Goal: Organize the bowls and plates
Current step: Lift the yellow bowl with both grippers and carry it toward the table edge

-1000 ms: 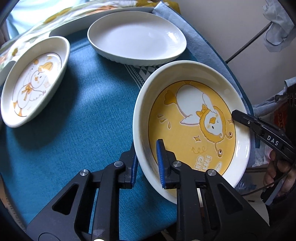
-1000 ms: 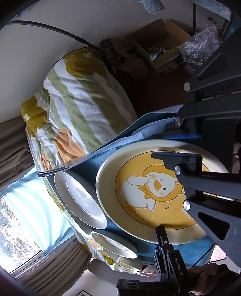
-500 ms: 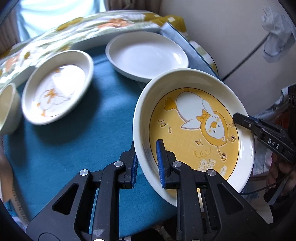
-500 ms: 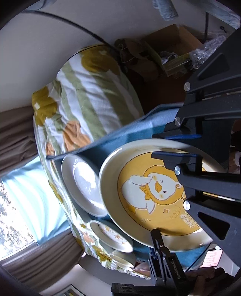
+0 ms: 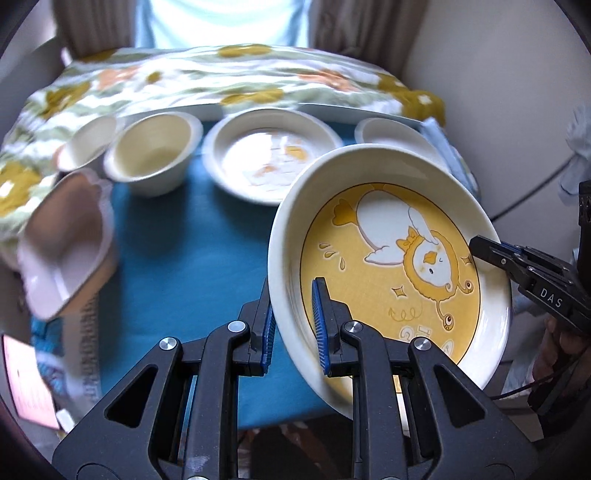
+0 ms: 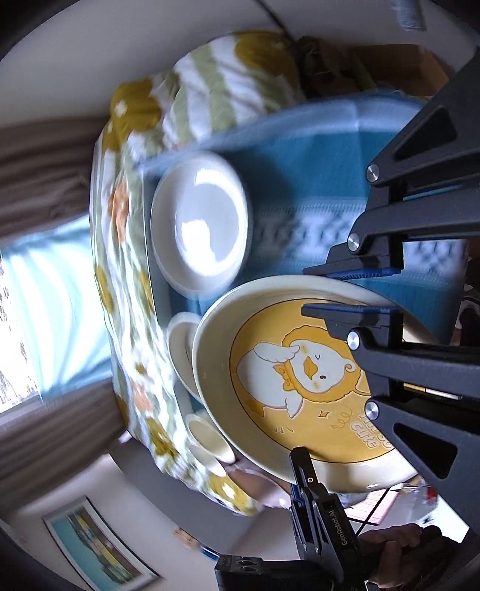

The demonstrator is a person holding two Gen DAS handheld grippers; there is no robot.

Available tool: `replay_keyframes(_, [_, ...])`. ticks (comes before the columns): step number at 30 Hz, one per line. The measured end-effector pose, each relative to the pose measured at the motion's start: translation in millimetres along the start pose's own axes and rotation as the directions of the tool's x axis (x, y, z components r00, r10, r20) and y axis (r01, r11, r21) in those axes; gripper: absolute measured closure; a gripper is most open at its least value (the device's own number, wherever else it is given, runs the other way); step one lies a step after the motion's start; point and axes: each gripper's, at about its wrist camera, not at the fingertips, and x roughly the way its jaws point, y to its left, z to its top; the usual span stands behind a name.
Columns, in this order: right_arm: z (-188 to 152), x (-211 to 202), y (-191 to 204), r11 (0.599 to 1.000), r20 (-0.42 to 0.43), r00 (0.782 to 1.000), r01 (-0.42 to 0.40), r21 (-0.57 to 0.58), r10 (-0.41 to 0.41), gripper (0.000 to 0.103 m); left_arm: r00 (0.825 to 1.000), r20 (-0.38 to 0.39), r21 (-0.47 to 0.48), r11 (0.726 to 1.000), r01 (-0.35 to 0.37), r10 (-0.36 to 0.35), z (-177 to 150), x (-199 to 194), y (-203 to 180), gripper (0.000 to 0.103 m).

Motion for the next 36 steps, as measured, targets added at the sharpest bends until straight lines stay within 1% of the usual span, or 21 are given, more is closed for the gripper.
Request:
replay_keyframes(5, [2, 35, 48, 0.999, -0.046, 0.998, -0.047, -0.026, 0.046, 0.092, 0.999, -0.004, -0.049, 0.998, -0.039, 0.039, -15, -10, 58, 0.087])
replay_keyframes(8, [-2, 55, 73, 0.997, -0.072, 0.996, -0.064, -0.034, 0.061, 0.092, 0.999, -0.014, -0.073, 0.996, -0.041, 0.040, -23, -4, 90, 0.087])
replay_keyframes(11, [-9, 74, 88, 0.996, -0.086, 0.993, -0.086, -0.022, 0.084, 0.092, 0.999, -0.025, -0.088, 0.995, -0.036, 0.034, -30, 8, 115, 0.087])
replay_keyframes(14, [-12, 90, 92, 0.997, -0.096, 0.993, -0.074, -0.029, 0.071, 0.092, 0.999, -0.036, -0.093, 0.995, -0.032, 0.029, -38, 24, 132, 0.087])
replay_keyframes(18, [-18, 109, 98, 0.997, -0.099, 0.993, -0.063, -0.046, 0.058, 0.092, 1.000, -0.020, -0.089, 0.996, -0.020, 0.018, -47, 40, 142, 0.087])
replay_keyframes(21, [-22, 114, 95, 0.997, -0.099, 0.993, -0.065, -0.051, 0.060, 0.092, 1.000, -0.019, -0.082, 0.997, -0.018, 0.016, -50, 48, 144, 0.087])
replay_keyframes(28, [-26, 118, 95, 0.997, -0.093, 0.994, -0.058, -0.050, 0.053, 0.092, 1.000, -0.014, -0.057, 0.998, -0.022, 0.022, -53, 57, 145, 0.087])
replay_keyframes(32, [-27, 118, 99, 0.997, -0.100, 0.995, -0.034, -0.064, 0.027, 0.092, 1.000, -0.021, -0.056, 0.998, -0.024, 0.023, -51, 59, 142, 0.087])
replay_keyframes(36, [-27, 119, 100, 0.998, -0.098, 0.995, -0.012, -0.054, 0.007, 0.092, 0.998, -0.038, -0.039, 0.998, -0.045, 0.043, -48, 60, 138, 0.084])
